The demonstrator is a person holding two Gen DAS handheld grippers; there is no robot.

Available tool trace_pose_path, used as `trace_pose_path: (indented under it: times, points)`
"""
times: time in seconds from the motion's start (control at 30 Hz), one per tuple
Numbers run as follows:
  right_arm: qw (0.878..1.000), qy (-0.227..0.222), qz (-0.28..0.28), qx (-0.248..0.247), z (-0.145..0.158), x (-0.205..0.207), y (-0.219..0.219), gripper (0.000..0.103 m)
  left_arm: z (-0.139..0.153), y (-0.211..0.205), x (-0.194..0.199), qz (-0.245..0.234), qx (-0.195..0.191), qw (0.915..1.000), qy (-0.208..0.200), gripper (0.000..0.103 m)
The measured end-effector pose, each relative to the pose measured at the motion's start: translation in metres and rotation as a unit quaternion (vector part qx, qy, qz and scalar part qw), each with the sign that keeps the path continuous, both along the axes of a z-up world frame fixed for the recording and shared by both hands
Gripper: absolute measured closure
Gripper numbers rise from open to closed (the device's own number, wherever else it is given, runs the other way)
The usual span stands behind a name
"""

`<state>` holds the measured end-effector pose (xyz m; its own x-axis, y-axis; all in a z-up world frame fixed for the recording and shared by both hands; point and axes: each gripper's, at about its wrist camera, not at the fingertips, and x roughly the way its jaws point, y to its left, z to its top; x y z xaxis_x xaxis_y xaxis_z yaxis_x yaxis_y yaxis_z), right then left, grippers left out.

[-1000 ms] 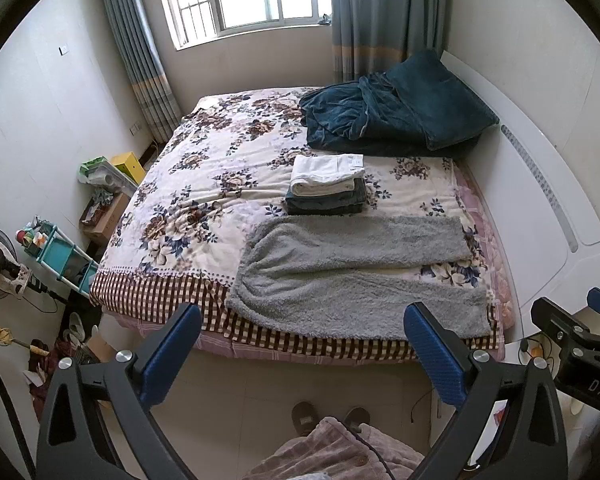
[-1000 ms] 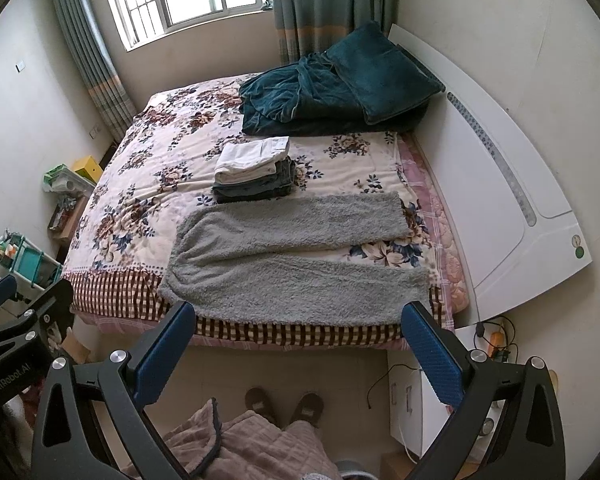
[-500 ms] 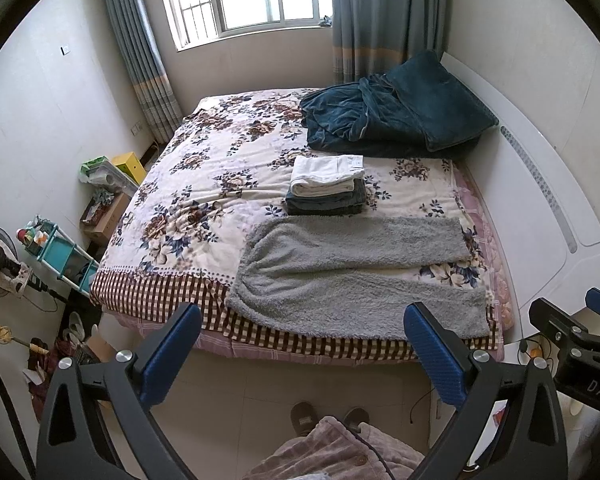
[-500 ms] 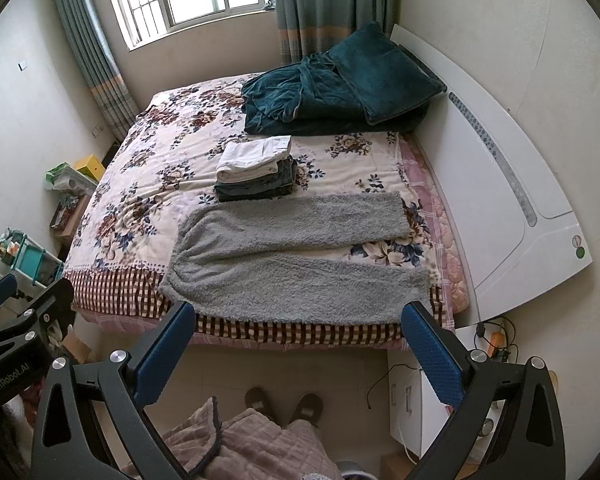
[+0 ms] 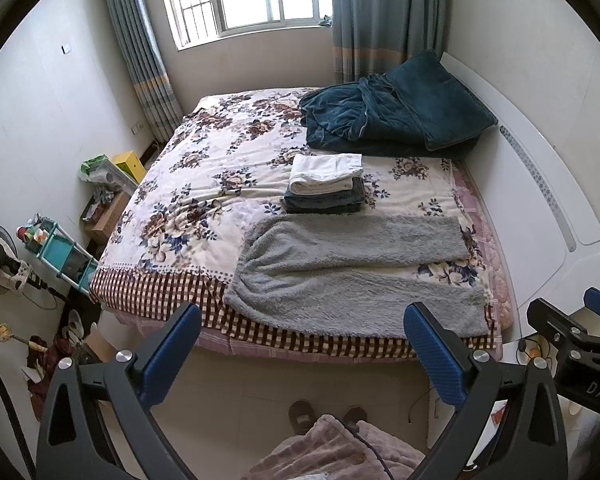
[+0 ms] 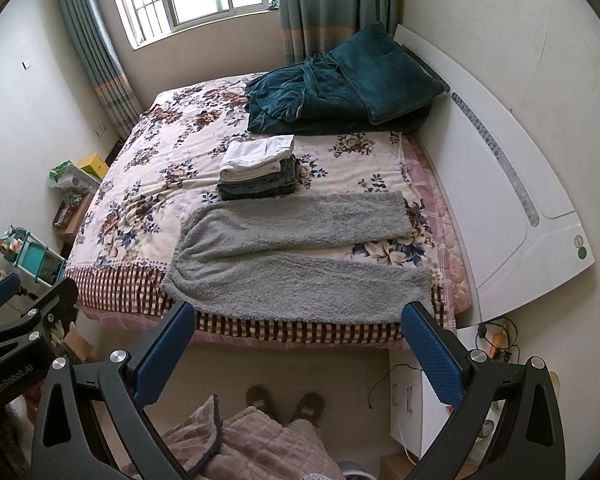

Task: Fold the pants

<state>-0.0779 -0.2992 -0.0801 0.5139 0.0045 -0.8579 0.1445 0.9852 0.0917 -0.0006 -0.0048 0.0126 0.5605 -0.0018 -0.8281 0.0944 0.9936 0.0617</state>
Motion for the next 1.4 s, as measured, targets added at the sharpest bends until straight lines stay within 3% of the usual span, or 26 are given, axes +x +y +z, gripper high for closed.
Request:
trace_pose_path:
  times: [0.4, 0.6, 0.77, 0.93, 1.1, 1.23, 1.4]
  points:
    - [1.0, 0.015, 0.027, 0.004, -0.012, 0.016, -0.01, 0.0, -0.013, -0.019, 0.007, 0.024, -0.001, 0.9996, 0.014, 0.0]
    - [1.0, 0.017, 0.023, 0.003, -0.039, 0.048, -0.028, 0.0, -0.035, -0.026, 0.032, 0.053, 0.002, 0.9986, 0.003, 0.0]
    - [0.999, 0.032, -0.013, 0.015, -0.077, 0.101, -0.051, 0.0, -0.07, -0.03, 0.077, 0.061, 0.004, 0.9977, 0.029, 0.0]
    - [0.997, 0.048, -0.055, 0.004, -0.125, 0.174, -0.069, 0.0, -0.117, -0.04, 0.149, 0.052, 0.028, 0.9969, 0.052, 0.0]
    - [0.99, 0.098, -0.097, 0.003, -0.193, 0.265, -0.088, 0.0, -0.175, -0.047, 0.248, 0.024, 0.035, 0.9949, 0.092, 0.0]
    - [0.984, 0.136, -0.119, 0.007, -0.259, 0.347, -0.103, 0.0, -0.224, -0.048, 0.323, 0.014, 0.054, 0.9931, 0.103, 0.0]
    - [0.976, 0.188, -0.111, -0.018, -0.36, 0.442, -0.117, 0.0, -0.315, -0.05, 0.414, 0.006, 0.088, 0.987, 0.135, 0.0]
